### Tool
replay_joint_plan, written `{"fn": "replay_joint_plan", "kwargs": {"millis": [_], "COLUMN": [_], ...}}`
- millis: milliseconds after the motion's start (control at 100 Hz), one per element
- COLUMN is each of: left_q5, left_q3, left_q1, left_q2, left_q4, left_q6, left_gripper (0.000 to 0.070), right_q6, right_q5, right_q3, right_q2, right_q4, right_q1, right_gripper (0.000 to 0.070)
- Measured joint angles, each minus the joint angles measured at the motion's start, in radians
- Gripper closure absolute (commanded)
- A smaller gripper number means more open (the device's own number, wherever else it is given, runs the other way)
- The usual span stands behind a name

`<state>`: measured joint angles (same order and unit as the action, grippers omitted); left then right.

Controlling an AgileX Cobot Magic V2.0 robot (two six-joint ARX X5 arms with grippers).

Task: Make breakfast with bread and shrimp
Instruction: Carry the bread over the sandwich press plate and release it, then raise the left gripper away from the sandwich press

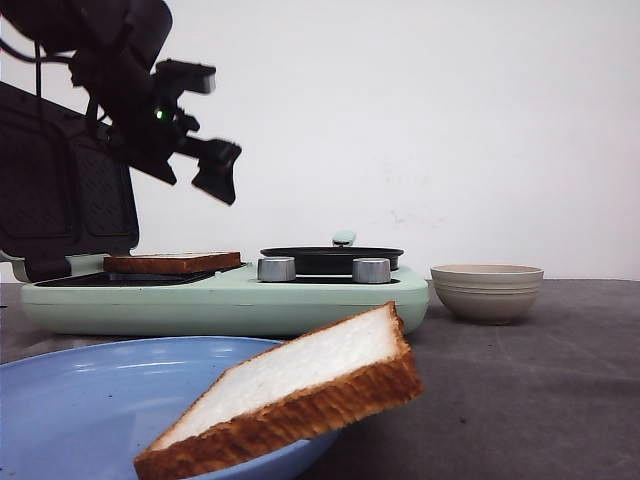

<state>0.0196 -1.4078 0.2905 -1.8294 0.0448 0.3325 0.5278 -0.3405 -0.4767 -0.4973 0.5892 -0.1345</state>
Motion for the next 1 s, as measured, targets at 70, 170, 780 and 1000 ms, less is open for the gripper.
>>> {"fn": "replay_joint_plan", "kwargs": {"millis": [70, 170, 780, 1000], "left_q5": [-0.005, -0.022, -0.183, -0.229], "left_q3": [-0.039, -0.109, -0.171, -0.172], "left_q1": [0.0, 0.0, -0.027, -0.035], "left_q2": [0.006, 0.013, 0.377, 0.498], "left_q4": [0.06, 0.158, 0.303, 0.401], "left_q6": [-0.029, -0.066, -0.289, -0.306], "left_gripper": [0.0057, 0.0064, 0.007, 0.0075], "right_q6": [0.0, -0.002, -0.008, -0.027], "right_q5": [0.0, 0.0, -0.025, -0.053], "right_q3": [0.0, 0.0, 0.0, 0.0], "right_q2": [0.0, 0.0, 0.0, 0.0], "right_q4": [0.0, 0.0, 0.002, 0.005], "right_q1": [0.0, 0.0, 0.0, 0.0], "right_gripper": [0.07, 0.07, 0.07, 0.07]}}
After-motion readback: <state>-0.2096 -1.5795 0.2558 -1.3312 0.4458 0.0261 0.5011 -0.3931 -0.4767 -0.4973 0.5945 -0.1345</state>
